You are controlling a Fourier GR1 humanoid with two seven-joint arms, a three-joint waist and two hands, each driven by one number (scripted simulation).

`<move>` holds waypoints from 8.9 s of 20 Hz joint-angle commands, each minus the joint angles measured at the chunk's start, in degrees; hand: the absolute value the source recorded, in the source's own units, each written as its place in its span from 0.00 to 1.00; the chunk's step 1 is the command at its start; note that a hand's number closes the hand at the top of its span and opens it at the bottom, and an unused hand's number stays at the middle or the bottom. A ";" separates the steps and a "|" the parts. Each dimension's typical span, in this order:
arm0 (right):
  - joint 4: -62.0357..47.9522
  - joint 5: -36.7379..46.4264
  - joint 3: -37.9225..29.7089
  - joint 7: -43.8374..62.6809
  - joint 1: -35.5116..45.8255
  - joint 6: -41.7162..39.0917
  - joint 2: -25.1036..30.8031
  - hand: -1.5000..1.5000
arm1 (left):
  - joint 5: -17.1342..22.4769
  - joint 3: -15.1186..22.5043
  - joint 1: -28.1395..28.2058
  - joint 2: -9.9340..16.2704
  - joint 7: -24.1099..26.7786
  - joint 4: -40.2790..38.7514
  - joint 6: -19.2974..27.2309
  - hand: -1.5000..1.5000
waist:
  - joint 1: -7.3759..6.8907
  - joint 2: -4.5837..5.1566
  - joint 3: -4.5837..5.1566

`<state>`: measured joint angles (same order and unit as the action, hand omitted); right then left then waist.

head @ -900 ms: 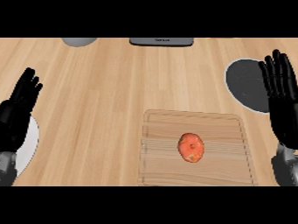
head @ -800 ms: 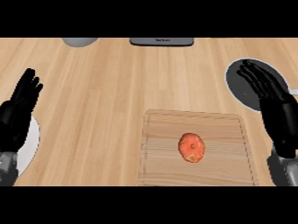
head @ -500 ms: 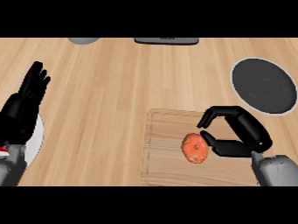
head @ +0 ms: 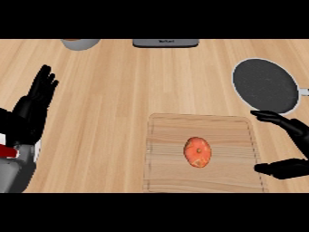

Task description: Pick the squash from the cutting board and place it in the pan

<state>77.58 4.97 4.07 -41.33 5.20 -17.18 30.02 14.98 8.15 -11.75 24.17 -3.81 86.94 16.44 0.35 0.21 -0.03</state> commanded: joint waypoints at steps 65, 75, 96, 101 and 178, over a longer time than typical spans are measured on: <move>14.92 45.44 19.19 38.16 10.70 -17.97 -10.59 0.00 | -10.85 -12.29 -3.95 -9.91 -1.00 -4.22 -11.36 0.50 | -0.34 -0.19 0.04; 4.47 52.12 19.60 38.07 14.09 -17.03 -17.24 0.00 | -13.77 -11.60 0.22 -11.83 -2.24 -0.16 -11.24 0.50 | -0.64 -0.19 0.02; -2.37 61.08 23.27 27.86 11.84 -13.35 -19.69 1.00 | -13.32 -15.48 -1.43 -11.88 -0.13 -3.66 -14.44 0.50 | -0.42 -0.20 0.03; -5.63 63.43 21.80 27.52 15.09 -13.49 -22.89 1.00 | -14.96 -13.48 0.58 -14.47 0.26 -0.98 -13.45 0.50 | -0.50 -0.22 0.03; -63.88 32.25 -44.88 1.55 38.84 19.19 1.57 0.00 | -14.81 -14.71 -4.29 -14.56 -0.51 -3.34 -14.70 0.50 | -3.72 1.42 -0.41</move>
<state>14.05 41.53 -36.83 -33.43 45.48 2.87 31.07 -0.83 -4.57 -16.52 8.16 -4.58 83.80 2.18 -4.58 2.04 -0.50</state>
